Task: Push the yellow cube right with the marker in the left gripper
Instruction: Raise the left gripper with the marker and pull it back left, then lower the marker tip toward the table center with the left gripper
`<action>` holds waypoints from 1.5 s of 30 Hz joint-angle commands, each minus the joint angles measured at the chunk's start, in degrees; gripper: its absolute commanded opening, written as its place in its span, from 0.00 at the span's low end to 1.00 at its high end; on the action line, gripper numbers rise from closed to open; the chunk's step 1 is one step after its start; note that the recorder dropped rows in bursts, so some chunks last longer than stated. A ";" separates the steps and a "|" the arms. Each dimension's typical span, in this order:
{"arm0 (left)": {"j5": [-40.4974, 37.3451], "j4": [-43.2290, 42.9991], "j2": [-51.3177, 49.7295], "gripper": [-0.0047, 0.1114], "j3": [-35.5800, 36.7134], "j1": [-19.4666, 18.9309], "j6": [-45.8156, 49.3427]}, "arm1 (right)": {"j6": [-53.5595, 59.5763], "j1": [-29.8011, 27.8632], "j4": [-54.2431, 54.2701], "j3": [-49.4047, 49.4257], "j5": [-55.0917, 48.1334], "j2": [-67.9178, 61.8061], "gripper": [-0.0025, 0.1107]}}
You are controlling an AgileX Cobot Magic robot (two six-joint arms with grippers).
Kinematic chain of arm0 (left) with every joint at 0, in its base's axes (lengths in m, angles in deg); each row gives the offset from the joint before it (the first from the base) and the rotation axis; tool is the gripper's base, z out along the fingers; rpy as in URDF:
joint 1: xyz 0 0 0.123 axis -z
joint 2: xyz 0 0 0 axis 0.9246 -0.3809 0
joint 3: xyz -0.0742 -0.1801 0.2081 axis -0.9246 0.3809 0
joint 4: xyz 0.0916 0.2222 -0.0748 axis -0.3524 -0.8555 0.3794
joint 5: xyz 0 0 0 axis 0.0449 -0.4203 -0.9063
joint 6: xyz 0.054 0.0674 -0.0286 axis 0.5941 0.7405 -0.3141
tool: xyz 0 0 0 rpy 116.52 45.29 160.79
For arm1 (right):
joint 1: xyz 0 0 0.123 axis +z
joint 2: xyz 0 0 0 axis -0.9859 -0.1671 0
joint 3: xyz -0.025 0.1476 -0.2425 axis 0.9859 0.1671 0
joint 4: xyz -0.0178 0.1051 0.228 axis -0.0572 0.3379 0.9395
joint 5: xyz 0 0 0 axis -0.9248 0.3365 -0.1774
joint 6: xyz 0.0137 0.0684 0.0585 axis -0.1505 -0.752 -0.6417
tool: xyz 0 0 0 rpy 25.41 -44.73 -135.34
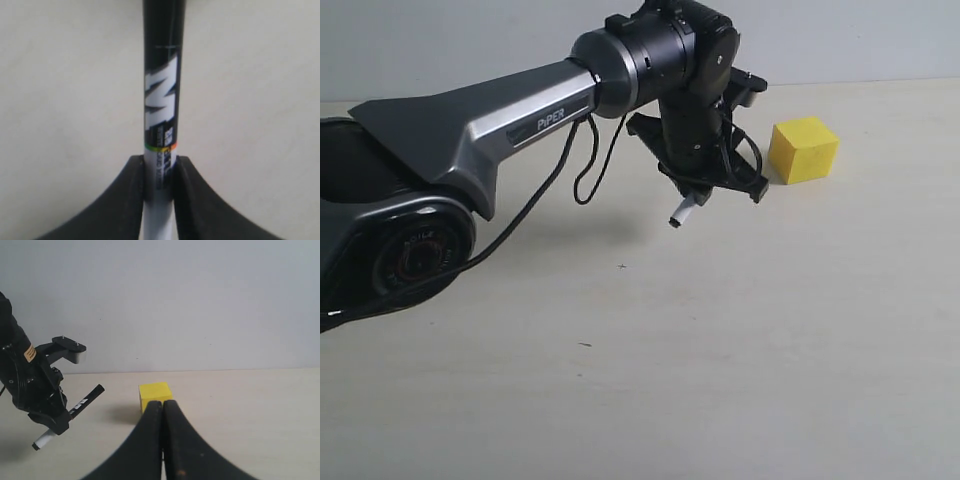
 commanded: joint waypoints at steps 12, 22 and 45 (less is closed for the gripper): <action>-2.62 5.72 7.17 0.04 4.16 -3.48 -4.40 | 0.04 -0.34 -0.11 0.27 0.62 0.37 0.02; 7.33 5.22 30.99 0.04 46.16 -3.49 -15.90 | 0.04 -0.34 -0.11 0.27 0.62 0.37 0.02; 25.00 19.85 31.93 0.04 59.66 -3.82 -26.65 | 0.04 -0.34 -0.11 0.27 0.62 0.37 0.02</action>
